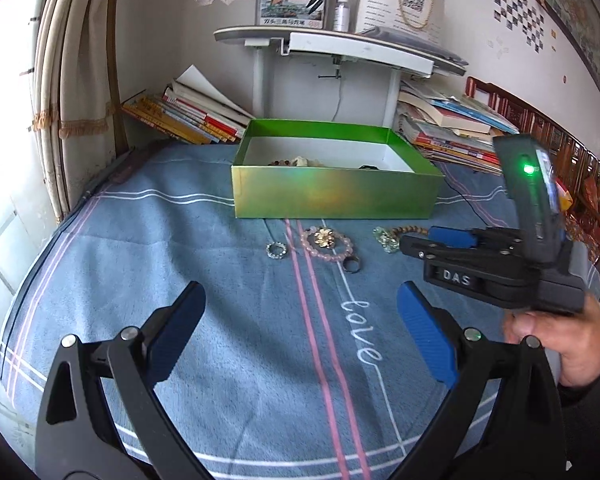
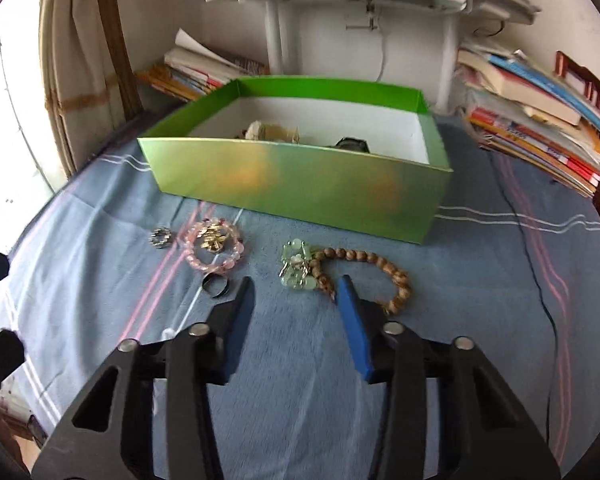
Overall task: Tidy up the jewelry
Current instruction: 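Grasp the green jade pendant with the right tool, then grasp the black ring with the left tool while the right tool holds the pendant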
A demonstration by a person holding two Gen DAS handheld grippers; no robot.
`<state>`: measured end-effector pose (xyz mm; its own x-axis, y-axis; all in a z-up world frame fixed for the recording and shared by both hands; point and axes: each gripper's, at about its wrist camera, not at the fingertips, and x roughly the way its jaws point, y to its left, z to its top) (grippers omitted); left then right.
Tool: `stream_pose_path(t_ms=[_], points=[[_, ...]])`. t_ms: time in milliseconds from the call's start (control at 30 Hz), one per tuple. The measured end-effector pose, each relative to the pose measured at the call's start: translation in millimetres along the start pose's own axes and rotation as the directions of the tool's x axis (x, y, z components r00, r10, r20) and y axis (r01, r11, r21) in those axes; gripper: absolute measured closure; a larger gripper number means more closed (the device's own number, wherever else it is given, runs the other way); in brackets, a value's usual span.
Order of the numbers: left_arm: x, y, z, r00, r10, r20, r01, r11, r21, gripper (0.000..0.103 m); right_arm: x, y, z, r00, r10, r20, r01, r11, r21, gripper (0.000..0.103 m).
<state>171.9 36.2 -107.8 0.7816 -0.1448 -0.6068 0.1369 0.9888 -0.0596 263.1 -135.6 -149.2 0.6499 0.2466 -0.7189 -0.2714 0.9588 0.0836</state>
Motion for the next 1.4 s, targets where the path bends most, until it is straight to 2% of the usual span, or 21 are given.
stream_pose_path(t_ms=[67, 367, 533, 733, 767, 867, 967, 1000, 1133, 1200, 1333, 1400], points=[[6, 4, 1, 1.0, 0.0, -0.01, 0.0, 1.0, -0.01, 0.007, 8, 1, 3, 1.0, 0.003, -0.015, -0.003, 1.0, -0.013, 0.064], [17, 7, 4, 1.0, -0.002, -0.021, 0.002, 1.0, -0.016, 0.007, 24, 5, 3, 0.998, 0.021, -0.056, -0.023, 0.999, -0.037, 0.095], [16, 2, 6, 1.0, -0.008, -0.027, 0.008, 1.0, -0.008, 0.007, 6, 5, 1, 0.998, 0.065, -0.005, -0.065, 0.998, -0.025, 0.095], [34, -19, 8, 0.997, -0.033, -0.076, 0.037, 0.998, 0.044, 0.007, -62, -11, -4, 0.983, 0.125, 0.135, -0.132, 0.99, 0.046, 0.095], [40, -24, 8, 0.996, -0.034, -0.088, 0.039, 0.998, 0.051, 0.01, -69, -14, -5, 0.981, 0.129, 0.147, -0.138, 0.989, 0.052, 0.095], [64, -37, 11, 0.989, -0.036, -0.143, 0.046, 0.997, 0.063, 0.028, -91, -24, -12, 0.976, 0.125, 0.177, -0.139, 0.988, 0.066, 0.095], [93, -49, 11, 0.975, -0.046, -0.219, 0.06, 0.997, 0.057, 0.044, -99, -32, -21, 0.976, 0.13, 0.176, -0.146, 0.986, 0.078, 0.095], [104, -54, 11, 0.969, -0.048, -0.243, 0.065, 0.996, 0.061, 0.047, -100, -35, -24, 0.976, 0.131, 0.176, -0.148, 0.985, 0.085, 0.095], [129, -64, 11, 0.957, -0.01, -0.288, 0.033, 0.997, 0.075, 0.049, -101, -44, -28, 0.974, 0.144, 0.175, -0.161, 0.983, 0.089, 0.095], [137, -67, 12, 0.96, 0.023, -0.278, 0.001, 0.996, 0.089, 0.051, -101, -46, -29, 0.972, 0.155, 0.176, -0.173, 0.981, 0.091, 0.095], [143, -67, 15, 0.961, 0.038, -0.273, -0.019, 0.997, 0.071, 0.057, -101, -48, -31, 0.969, 0.173, 0.174, -0.19, 0.978, 0.085, 0.095], [144, -65, 16, 0.963, 0.043, -0.266, -0.027, 0.998, 0.063, 0.076, -101, -48, -32, 0.969, 0.179, 0.171, -0.195, 0.977, 0.081, 0.095]])
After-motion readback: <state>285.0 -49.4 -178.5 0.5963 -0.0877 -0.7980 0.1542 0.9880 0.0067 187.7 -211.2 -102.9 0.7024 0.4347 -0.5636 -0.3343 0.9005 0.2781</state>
